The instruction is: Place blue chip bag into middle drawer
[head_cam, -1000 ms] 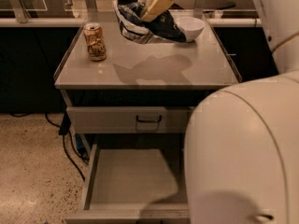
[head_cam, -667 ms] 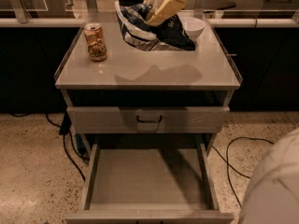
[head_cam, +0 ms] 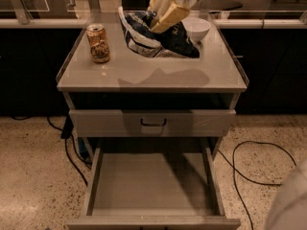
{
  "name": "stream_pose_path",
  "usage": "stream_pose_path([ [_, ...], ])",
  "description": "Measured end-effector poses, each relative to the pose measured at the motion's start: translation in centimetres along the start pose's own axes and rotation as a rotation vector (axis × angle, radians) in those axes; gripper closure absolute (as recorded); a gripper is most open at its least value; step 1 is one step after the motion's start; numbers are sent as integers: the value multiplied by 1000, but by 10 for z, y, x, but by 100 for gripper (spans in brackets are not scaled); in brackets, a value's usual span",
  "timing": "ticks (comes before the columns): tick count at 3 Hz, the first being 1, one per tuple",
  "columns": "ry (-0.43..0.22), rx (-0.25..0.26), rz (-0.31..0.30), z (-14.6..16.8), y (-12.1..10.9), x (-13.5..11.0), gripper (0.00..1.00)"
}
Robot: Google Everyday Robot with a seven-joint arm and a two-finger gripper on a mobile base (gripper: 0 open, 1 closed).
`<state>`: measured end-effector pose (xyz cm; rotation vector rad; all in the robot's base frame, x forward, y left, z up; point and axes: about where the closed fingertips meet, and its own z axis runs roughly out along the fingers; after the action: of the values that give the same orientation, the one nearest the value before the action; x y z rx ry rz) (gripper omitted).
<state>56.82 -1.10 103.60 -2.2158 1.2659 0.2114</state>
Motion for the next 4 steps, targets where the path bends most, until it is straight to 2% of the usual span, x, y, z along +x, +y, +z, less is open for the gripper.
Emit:
stream_pose_path([
  [1,-27,35,-15,3,18,-2,100],
  [2,-51,58,15,27,53,12,100],
  [3,-62,5,54,72,94,35,100],
  [4,-69,-37,71,116,124,61,100],
])
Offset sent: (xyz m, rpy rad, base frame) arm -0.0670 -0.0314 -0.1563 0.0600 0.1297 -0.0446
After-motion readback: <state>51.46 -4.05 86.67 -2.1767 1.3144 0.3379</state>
